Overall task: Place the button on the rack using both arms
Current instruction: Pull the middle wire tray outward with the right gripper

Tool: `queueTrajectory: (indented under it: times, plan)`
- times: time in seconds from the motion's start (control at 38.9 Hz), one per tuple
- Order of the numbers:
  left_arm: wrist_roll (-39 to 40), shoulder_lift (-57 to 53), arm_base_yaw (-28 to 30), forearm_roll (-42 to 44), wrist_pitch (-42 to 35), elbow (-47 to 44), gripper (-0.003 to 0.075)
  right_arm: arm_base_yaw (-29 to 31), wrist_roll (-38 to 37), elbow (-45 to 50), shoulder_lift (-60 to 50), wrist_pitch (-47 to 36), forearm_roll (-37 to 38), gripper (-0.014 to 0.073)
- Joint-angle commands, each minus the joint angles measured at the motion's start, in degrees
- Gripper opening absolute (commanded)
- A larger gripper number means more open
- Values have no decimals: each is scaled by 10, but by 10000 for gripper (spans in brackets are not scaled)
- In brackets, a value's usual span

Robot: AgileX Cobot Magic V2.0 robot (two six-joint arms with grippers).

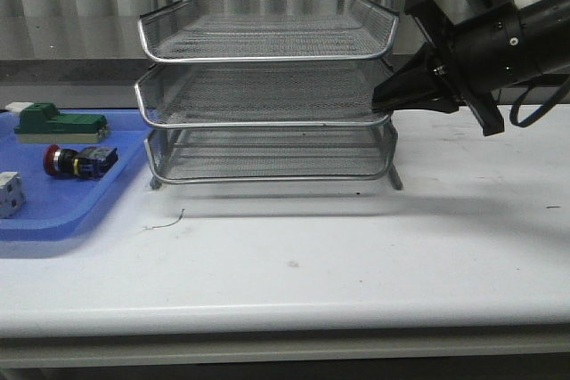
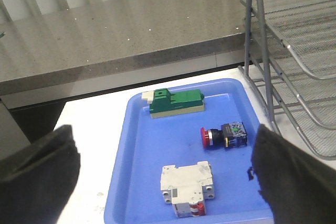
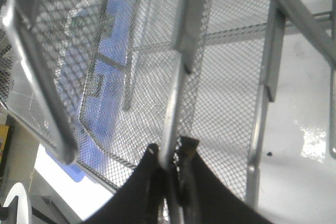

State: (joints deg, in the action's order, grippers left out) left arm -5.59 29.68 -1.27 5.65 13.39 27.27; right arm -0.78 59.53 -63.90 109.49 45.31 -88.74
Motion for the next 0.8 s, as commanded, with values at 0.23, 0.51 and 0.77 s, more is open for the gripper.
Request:
queueTrajectory:
  times: [0.23, 0.51, 0.77]
  plan:
    - [5, 5, -1, -1, -42, 19, 629, 32, -21, -9, -26, 100, 74, 13]
    - [5, 5, -1, -1, -42, 19, 629, 38, -29, -9, -26, 157, 132, 13]
    - [5, 5, -1, -1, -42, 19, 629, 38, -36, -9, -26, 191, 177, 13]
